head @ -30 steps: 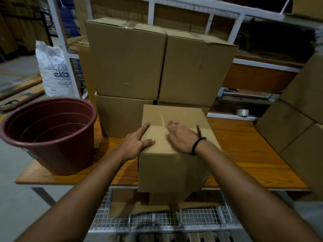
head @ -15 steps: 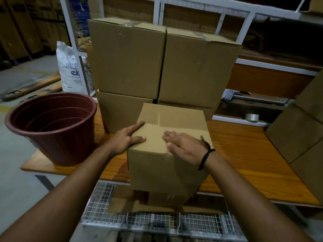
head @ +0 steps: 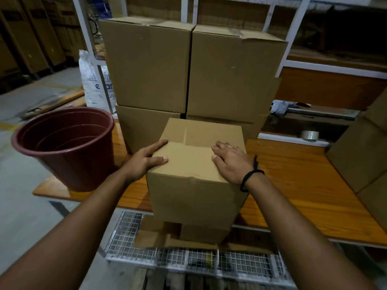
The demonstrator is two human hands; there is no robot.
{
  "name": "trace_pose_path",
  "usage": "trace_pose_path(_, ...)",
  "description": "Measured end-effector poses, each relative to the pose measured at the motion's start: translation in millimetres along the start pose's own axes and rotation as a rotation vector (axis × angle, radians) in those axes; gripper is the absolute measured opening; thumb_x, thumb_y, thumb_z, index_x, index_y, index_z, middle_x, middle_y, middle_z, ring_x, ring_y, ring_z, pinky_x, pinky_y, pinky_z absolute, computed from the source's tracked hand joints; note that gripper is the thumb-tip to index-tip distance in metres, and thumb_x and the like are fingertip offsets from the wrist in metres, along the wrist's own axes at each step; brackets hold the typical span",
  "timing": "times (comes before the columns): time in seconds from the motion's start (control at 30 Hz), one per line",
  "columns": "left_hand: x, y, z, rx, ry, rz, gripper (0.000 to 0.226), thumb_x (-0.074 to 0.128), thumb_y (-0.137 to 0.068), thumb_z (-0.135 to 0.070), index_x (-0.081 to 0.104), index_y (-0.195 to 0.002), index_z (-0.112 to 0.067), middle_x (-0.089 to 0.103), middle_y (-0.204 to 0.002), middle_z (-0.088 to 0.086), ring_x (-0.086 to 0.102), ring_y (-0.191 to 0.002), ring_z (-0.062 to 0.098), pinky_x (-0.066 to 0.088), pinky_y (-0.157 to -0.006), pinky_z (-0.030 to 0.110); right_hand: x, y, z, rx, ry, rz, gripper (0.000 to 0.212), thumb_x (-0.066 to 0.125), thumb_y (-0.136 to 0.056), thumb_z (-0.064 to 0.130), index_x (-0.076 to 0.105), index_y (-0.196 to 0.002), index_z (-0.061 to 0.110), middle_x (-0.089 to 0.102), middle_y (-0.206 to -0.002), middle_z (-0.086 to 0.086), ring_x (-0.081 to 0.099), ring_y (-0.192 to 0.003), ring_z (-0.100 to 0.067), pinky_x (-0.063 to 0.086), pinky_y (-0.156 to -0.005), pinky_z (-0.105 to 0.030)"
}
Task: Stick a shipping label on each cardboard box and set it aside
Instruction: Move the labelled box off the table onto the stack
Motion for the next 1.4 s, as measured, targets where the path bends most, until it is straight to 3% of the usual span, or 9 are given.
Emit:
trace_pose_path(0.27, -0.9, 2.3, -0.3, -0.002, 0.004, -0.015, 0.079, 0.065, -0.073, -0.046, 0.038, -0.146, -0.035, 0.034, -0.147, -0.009, 0.033, -0.131, 0.011, 0.028, -0.103, 0.028, -1.8, 0.6, -0.7, -0.012, -0.014, 0.010, 0.049, 0.028, -0.103, 0.038, 0.030, -0.150, 0.022, 0.021, -0.159, 0.002, 0.016, -0.147, -0.015, 0.010, -0.117, -0.032)
trace_pose_path(0.4, -0.6, 3.3, 2.8, 0.001, 0.049, -0.021, 0.073, 0.066, -0.074, -0.046, 0.043, -0.143, -0.039, 0.037, -0.148, -0.009, 0.036, -0.131, 0.012, 0.031, -0.104, 0.030, -6.4, 5.5, 16.1, -0.010, 0.038, 0.038, 0.049, 0.028, -0.102, 0.044, 0.032, -0.148, 0.029, 0.022, -0.159, 0.004, 0.017, -0.146, -0.021, 0.012, -0.118, -0.049)
trace_pose_path(0.6, -7.5, 19.8, 13.7, 0.088, 0.184, -0.350, 0.037, 0.051, -0.099, -0.024, 0.054, -0.136, -0.025, 0.054, -0.126, -0.011, 0.048, -0.119, 0.003, 0.041, -0.089, 0.021, -0.9, 40.5, 15.9, -0.028, 0.106, 0.153, 0.074, 0.030, -0.081, 0.081, 0.012, -0.147, 0.052, 0.005, -0.160, 0.015, 0.002, -0.149, -0.021, -0.005, -0.111, -0.066)
trace_pose_path(0.7, 1.4, 24.4, 20.0, 0.046, 0.255, -0.350, 0.036, 0.050, -0.099, -0.035, 0.065, -0.123, -0.013, 0.065, -0.113, -0.002, 0.059, -0.104, 0.015, 0.046, -0.082, 0.030, 1.6, 56.4, -14.9, 0.068, 0.111, 0.169, 0.099, 0.044, -0.067, 0.089, 0.001, -0.147, 0.052, -0.005, -0.160, 0.014, -0.006, -0.148, -0.021, 0.002, -0.114, -0.060)
trace_pose_path(0.8, 15.1, 27.3, -1.2, 0.140, 0.224, -0.284, 0.071, 0.050, -0.086, -0.068, 0.069, -0.104, -0.002, 0.068, -0.092, 0.003, 0.060, -0.086, 0.018, 0.045, -0.076, 0.035, -1.1, 61.3, -26.0, 0.048, -0.023, 0.125, 0.096, 0.055, -0.069, 0.080, 0.007, -0.147, 0.051, -0.001, -0.161, 0.012, -0.006, -0.148, -0.020, 0.011, -0.117, -0.049)
trace_pose_path(0.9, 17.7, 35.1, -25.8, 0.322, 0.102, -0.238, 0.096, 0.044, -0.075, -0.085, 0.053, -0.137, -0.012, 0.061, -0.131, -0.004, 0.057, -0.120, 0.004, 0.046, -0.092, 0.018, -5.3, 67.6, -33.6, 0.033, -0.210, 0.054, 0.090, 0.056, -0.066, 0.077, 0.014, -0.142, 0.055, 0.003, -0.157, 0.019, -0.005, -0.148, -0.015, 0.011, -0.117, -0.048)
trace_pose_path(1.0, 20.9, 42.6, -49.3, 0.397, -0.188, -0.163, 0.109, 0.057, -0.066, -0.084, 0.024, -0.153, -0.027, 0.036, -0.154, -0.006, 0.041, -0.137, 0.011, 0.042, -0.106, 0.032, 5.9, 82.0, -41.9, 0.056, -0.394, 0.013, 0.090, 0.056, -0.063, 0.084, 0.014, -0.138, 0.060, 0.005, -0.156, 0.022, 0.000, -0.147, -0.008, 0.013, -0.118, -0.048)
trace_pose_path(1.2, 53.0, 53.6, -97.8, 0.475, -0.619, -0.170, 0.109, 0.056, -0.067, -0.080, 0.005, -0.152, -0.034, 0.011, -0.159, -0.013, 0.014, -0.146, 0.007, 0.014, -0.119, 0.035, -12.7, 79.5, -20.1, 0.071, -0.375, 0.027, 0.111, 0.057, -0.051, 0.087, 0.015, -0.146, 0.049, 0.022, -0.155, 0.010, 0.027, -0.139, -0.015, 0.036, -0.109, -0.050)
trace_pose_path(1.4, 61.5, 39.9, -87.5, 0.417, -0.484, 0.138, 0.111, 0.061, -0.065, -0.079, 0.002, -0.151, -0.041, 0.001, -0.159, -0.021, -0.003, -0.147, -0.001, 0.007, -0.122, 0.038, -55.7, 63.8, 20.4, -0.062, -0.208, -0.036, 0.106, 0.076, -0.065, 0.059, -0.001, -0.139, 0.065, 0.022, -0.156, 0.006, 0.031, -0.139, -0.020, 0.041, -0.104, -0.055)
Point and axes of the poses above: each hand's wrist, its own y-axis away from the middle knuckle, its own x-axis out of the palm, z = x × y, the point moved 6 cm from there along -y, towards the middle knuckle
